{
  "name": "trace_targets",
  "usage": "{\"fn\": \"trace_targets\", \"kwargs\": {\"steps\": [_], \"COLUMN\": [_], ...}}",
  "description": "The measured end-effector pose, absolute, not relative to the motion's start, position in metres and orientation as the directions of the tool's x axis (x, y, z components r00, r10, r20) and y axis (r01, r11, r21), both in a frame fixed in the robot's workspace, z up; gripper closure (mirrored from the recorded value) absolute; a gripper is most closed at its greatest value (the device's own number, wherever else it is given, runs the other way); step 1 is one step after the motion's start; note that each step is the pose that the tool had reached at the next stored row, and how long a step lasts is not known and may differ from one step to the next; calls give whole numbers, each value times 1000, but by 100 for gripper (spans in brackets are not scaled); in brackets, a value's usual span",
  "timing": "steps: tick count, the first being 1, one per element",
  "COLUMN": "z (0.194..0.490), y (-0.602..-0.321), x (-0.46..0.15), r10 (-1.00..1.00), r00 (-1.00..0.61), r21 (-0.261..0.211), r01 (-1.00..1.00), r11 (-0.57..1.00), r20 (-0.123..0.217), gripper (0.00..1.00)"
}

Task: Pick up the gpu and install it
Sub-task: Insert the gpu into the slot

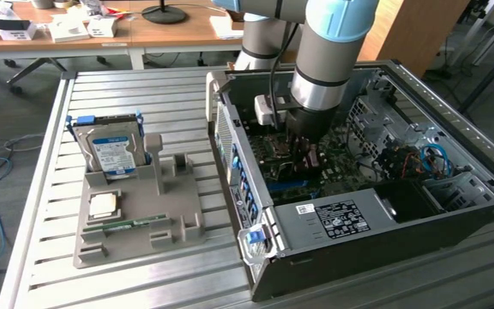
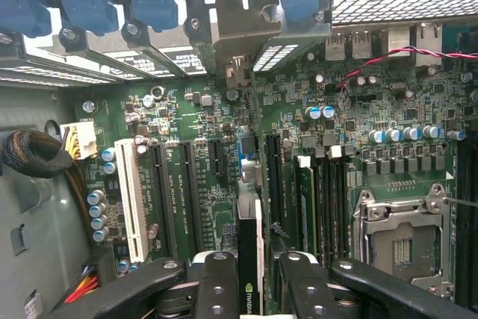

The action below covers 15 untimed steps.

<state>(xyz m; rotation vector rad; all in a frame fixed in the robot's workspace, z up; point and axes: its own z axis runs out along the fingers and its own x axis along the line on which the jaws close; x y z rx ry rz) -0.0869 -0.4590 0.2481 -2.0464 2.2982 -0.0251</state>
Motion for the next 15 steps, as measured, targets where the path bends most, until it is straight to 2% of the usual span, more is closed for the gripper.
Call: {"fn": "trace_targets", "kwargs": {"steps": [15], "z": [249], "y": [-459], "x": [-89], "r10": [-993], "r00": [-115], "r21": [-56], "r01": [-992], "r11": [117], "r20": [-37], "gripper": [74]}}
